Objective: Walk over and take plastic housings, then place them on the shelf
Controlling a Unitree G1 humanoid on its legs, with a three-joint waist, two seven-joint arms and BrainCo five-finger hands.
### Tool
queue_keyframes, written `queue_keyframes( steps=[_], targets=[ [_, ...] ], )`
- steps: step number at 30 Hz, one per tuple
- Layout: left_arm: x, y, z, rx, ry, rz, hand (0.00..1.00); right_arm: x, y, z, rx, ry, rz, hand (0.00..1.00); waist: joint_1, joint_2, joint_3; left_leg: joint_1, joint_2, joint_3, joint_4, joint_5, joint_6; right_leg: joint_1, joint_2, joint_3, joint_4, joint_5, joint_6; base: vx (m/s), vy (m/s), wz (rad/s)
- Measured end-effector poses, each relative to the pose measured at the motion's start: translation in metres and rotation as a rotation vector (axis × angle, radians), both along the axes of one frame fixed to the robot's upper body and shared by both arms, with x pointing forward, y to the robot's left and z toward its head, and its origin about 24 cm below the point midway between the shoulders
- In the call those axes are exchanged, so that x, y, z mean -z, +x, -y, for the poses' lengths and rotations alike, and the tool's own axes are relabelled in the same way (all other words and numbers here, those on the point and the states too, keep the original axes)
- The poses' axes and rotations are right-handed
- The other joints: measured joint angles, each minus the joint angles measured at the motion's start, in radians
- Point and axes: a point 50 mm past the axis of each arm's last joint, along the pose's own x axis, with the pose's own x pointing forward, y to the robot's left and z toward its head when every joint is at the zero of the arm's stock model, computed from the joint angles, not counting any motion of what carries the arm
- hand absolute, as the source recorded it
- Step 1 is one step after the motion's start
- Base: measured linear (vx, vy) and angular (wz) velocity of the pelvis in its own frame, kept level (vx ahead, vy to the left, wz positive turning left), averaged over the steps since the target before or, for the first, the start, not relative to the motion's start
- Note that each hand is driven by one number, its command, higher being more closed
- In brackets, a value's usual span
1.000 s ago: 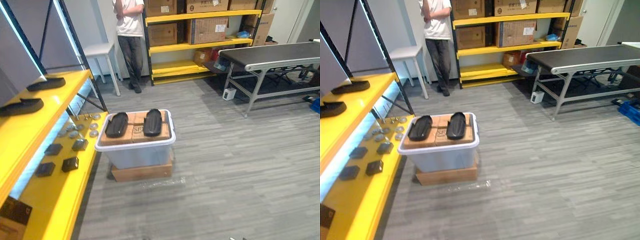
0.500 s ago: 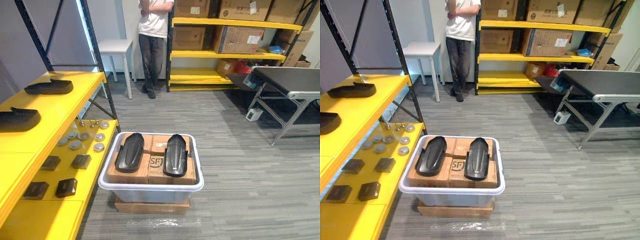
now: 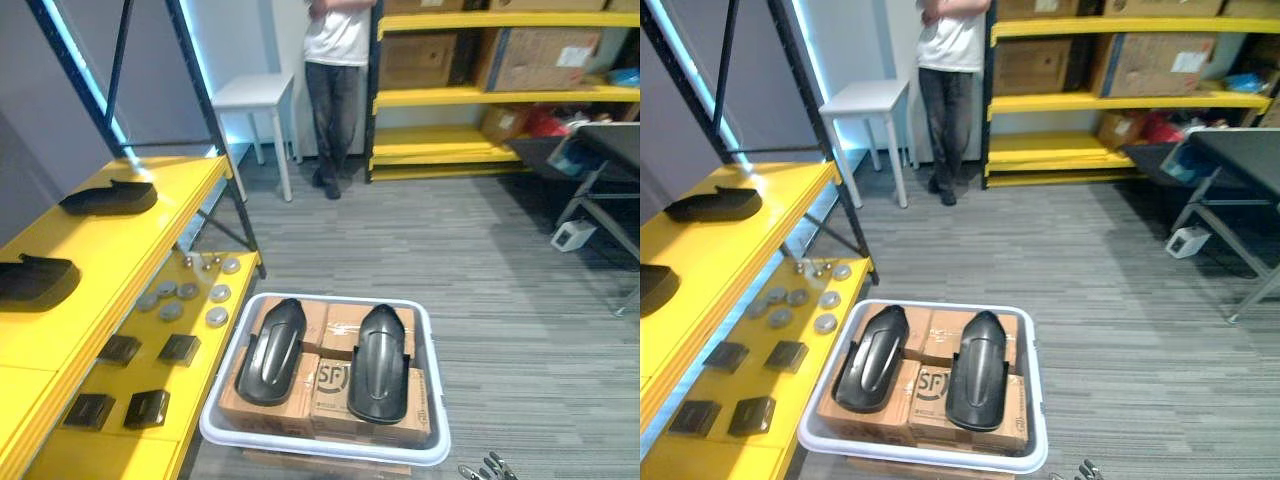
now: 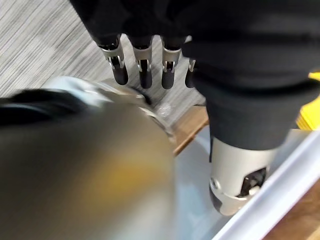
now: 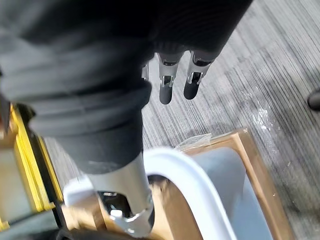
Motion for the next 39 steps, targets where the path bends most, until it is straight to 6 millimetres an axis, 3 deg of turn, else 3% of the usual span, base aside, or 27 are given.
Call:
queue_keyframes(
  steps=[6,8,10,13,17,22,23,29,36,39],
  targets=[
    [0.000,-0.006,0.000,0.072,-0.004,-0.031,0.00,-0.041,0.059,-0.002,-0.046,-0.163,0.180,0.00,0.020,-0.010,0.008,0.014,-0.013,-0.004,-0.023,0.006,0.009,-0.003,-0.015,-0.006,0.029,-0.013,0.025,0.02,0.041,0.07],
    [-0.001,-0.001,0.002,0.097,-0.004,-0.009,0.00,-0.065,0.090,0.004,-0.040,-0.218,0.262,0.00,0.018,-0.003,0.045,-0.015,-0.013,-0.025,-0.006,0.018,0.017,-0.037,-0.021,-0.016,0.078,-0.025,0.040,-0.12,-0.032,0.23],
    [-0.005,0.012,0.001,0.095,-0.019,0.041,0.00,-0.101,0.127,0.013,-0.029,-0.283,0.357,0.00,0.024,-0.003,0.109,-0.066,-0.019,-0.042,0.018,0.024,0.022,-0.092,-0.035,-0.035,0.146,-0.052,0.033,-0.22,-0.021,0.31],
    [-0.010,0.034,-0.001,0.122,-0.024,0.098,0.00,-0.146,0.167,0.028,0.019,-0.365,0.411,0.00,0.038,0.000,0.185,-0.164,-0.053,-0.081,0.056,0.050,0.039,-0.193,-0.080,-0.054,0.252,-0.097,0.025,-0.23,0.010,0.38],
    [-0.011,0.045,0.004,0.120,-0.046,0.126,0.00,-0.170,0.194,0.032,0.034,-0.405,0.361,0.00,0.058,0.016,0.228,-0.259,-0.088,-0.105,0.073,0.075,0.060,-0.300,-0.126,-0.059,0.340,-0.118,0.027,-0.20,0.058,0.30],
    [-0.011,0.048,0.008,0.130,-0.076,0.133,0.00,-0.183,0.207,0.034,-0.001,-0.443,0.301,0.00,0.083,0.032,0.239,-0.377,-0.116,-0.107,0.130,0.078,0.070,-0.418,-0.172,-0.053,0.424,-0.128,0.038,-0.12,0.070,0.16],
    [-0.011,0.049,0.008,0.122,-0.084,0.133,0.00,-0.190,0.208,0.042,-0.007,-0.461,0.294,1.00,0.090,0.032,0.240,-0.404,-0.117,-0.107,0.149,0.074,0.075,-0.440,-0.177,-0.052,0.437,-0.128,0.038,-0.05,0.039,0.08],
    [-0.014,0.062,0.009,0.118,-0.095,0.174,0.00,-0.201,0.209,0.056,-0.042,-0.550,0.214,1.00,0.093,0.033,0.243,-0.473,-0.112,-0.107,0.213,0.061,0.089,-0.497,-0.184,-0.049,0.479,-0.130,0.038,-0.05,0.020,0.01],
    [-0.018,0.074,0.009,0.174,-0.061,0.247,0.00,-0.197,0.212,0.051,-0.003,-0.677,0.036,1.00,0.109,0.033,0.243,-0.470,-0.081,-0.102,0.207,0.066,0.086,-0.496,-0.149,-0.046,0.454,-0.118,0.021,-0.02,-0.038,-0.08],
    [-0.025,0.088,0.010,0.164,-0.055,0.349,0.00,-0.198,0.214,0.052,0.025,-0.697,-0.021,1.00,0.123,0.033,0.243,-0.452,-0.084,-0.097,0.171,0.086,0.086,-0.491,-0.149,-0.045,0.437,-0.113,0.020,0.04,-0.052,-0.02]
  ],
)
